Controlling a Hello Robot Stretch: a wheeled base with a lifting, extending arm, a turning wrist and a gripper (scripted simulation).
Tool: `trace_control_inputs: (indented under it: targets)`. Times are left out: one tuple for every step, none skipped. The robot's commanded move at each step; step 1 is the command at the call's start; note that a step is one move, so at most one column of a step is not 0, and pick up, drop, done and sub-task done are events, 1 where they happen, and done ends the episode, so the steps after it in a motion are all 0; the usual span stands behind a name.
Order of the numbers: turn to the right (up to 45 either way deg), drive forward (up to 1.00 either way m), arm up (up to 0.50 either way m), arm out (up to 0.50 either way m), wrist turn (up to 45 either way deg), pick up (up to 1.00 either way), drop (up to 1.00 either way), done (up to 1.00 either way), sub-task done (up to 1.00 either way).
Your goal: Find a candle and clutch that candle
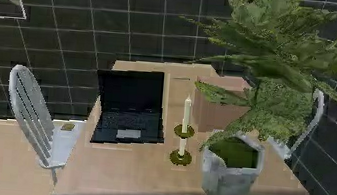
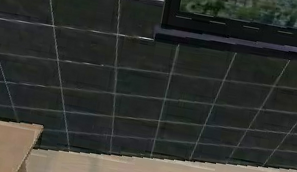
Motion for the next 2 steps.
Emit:
trace_control_inputs:
  targets:
    - [-45.0,0.00,0.00,0.00,0.0,0.00,0.00,0.00,0.00]
    - [-33.0,0.00,0.00,0.00,0.0,0.00,0.00,0.00,0.00]
